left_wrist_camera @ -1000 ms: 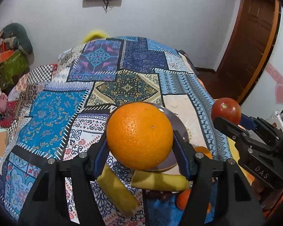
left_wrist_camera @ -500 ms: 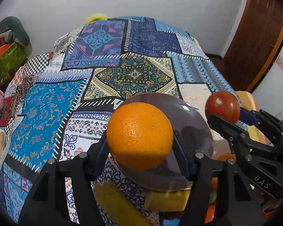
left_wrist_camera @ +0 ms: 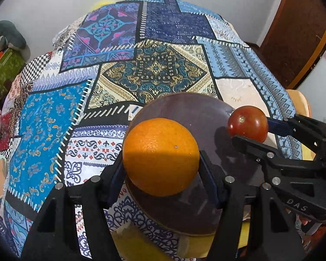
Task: Organize fruits
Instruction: 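Place the orange on the dark plate with the left gripper while the right places the tomato there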
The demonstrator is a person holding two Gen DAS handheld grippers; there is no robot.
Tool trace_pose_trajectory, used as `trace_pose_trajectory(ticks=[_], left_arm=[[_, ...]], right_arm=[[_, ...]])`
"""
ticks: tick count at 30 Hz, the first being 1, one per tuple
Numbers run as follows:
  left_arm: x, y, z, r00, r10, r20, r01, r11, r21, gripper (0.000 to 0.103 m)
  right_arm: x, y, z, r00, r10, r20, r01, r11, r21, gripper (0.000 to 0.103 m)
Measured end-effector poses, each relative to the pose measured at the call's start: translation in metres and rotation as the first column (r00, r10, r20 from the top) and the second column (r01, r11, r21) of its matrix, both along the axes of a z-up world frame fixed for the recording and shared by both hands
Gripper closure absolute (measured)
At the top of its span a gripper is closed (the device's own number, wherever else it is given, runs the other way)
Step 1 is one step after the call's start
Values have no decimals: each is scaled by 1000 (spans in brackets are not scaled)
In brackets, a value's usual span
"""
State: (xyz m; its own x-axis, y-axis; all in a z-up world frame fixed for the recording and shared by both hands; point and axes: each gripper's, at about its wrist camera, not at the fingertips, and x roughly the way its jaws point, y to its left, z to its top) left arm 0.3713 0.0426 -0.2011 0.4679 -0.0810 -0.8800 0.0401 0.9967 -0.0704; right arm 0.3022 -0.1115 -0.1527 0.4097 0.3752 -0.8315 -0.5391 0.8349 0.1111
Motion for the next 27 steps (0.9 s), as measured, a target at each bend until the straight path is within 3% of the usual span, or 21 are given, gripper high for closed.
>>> trace_pose_trajectory(ticks=[2, 7, 16, 22, 27], left_arm=[[2, 2, -5, 1000, 4, -23, -4, 1000, -16, 40], [-3, 0, 8, 999, -12, 40, 12, 1000, 4, 36], [-21, 6, 29, 996, -1, 88, 3, 1000, -13, 35], [-47, 7, 48, 990, -5, 142, 2, 1000, 22, 32], [-73, 14, 62, 985, 16, 173, -17, 1000, 4, 28]], right_arm=[[1, 1, -2, 1000, 18, -15, -18, 1000, -18, 59], [0, 4, -6, 999, 44, -22, -45, 999, -27, 58], [-15, -4, 15, 998, 41, 54, -41, 999, -17, 56], [-40, -26, 35, 990, -5, 139, 3, 1000, 8, 46], [-57, -46, 48, 985, -49, 164, 40, 998, 55, 41]])
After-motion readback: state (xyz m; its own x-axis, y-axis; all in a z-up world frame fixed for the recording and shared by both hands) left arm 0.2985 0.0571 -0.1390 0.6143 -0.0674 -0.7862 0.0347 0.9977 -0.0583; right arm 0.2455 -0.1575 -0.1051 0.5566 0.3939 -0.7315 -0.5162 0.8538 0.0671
